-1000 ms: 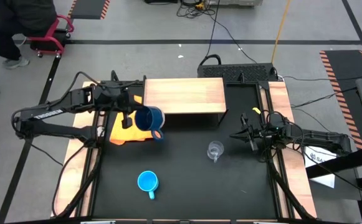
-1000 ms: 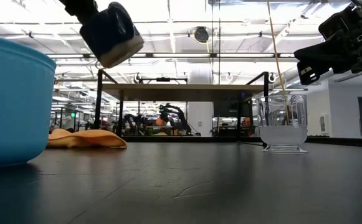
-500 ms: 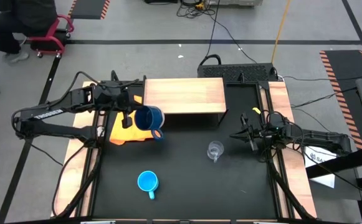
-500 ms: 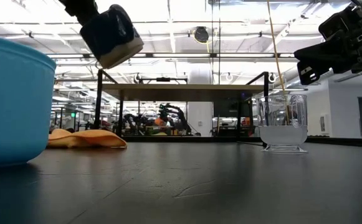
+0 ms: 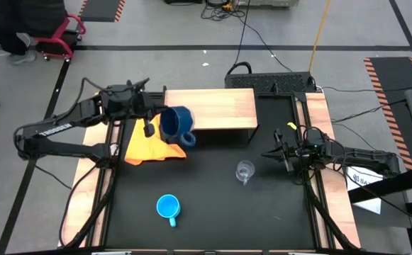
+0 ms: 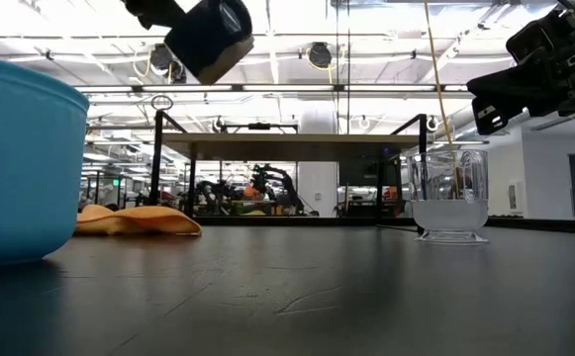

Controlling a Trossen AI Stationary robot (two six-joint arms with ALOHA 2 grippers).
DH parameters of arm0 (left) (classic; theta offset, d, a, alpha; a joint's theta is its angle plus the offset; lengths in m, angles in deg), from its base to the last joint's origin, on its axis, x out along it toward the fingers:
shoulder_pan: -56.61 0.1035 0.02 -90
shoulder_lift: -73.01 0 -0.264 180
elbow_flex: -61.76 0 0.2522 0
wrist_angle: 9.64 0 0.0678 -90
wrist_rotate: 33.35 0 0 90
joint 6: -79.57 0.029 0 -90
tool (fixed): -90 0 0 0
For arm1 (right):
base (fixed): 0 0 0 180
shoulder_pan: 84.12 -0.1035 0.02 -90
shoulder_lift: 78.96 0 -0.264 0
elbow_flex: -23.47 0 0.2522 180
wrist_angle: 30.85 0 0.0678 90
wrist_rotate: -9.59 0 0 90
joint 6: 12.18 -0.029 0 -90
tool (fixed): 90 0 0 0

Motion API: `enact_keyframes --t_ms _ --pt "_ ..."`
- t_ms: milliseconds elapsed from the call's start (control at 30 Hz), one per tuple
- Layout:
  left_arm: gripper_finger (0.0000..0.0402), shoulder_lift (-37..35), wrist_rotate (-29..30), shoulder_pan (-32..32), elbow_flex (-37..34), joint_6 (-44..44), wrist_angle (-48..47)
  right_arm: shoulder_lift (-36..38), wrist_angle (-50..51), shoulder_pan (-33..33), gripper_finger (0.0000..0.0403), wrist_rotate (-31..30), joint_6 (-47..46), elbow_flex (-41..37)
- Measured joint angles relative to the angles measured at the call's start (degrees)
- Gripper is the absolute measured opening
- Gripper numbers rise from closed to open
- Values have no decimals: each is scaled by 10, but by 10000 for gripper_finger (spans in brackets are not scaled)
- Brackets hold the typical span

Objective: Stack small to large cups/mugs on shelf
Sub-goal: Put the dark blue mug on the shelf

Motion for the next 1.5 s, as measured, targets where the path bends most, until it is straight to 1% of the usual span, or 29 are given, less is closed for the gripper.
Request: enact_keyframes --t_ms 233,367,567,767,933,1367,1433,1500 --pt "7 0 -8 46 0 23 23 0 0 0 0 0 9 0" --pt "7 9 -23 66 30 27 21 0 -2 0 0 0 13 0" --pt "7 54 -54 66 91 30 9 0 -3 0 0 0 13 0" --pt "7 130 -49 80 156 32 -14 0 -3 0 0 0 13 0" --pt "7 168 -50 87 178 33 -20 0 -2 0 0 0 13 0" --pt "7 175 -51 98 182 34 -17 0 -2 0 0 0 13 0" --pt "7 176 -51 107 190 26 -38 0 -2 0 0 0 13 0" --pt "7 177 -49 119 208 23 -80 0 -2 0 0 0 13 0"
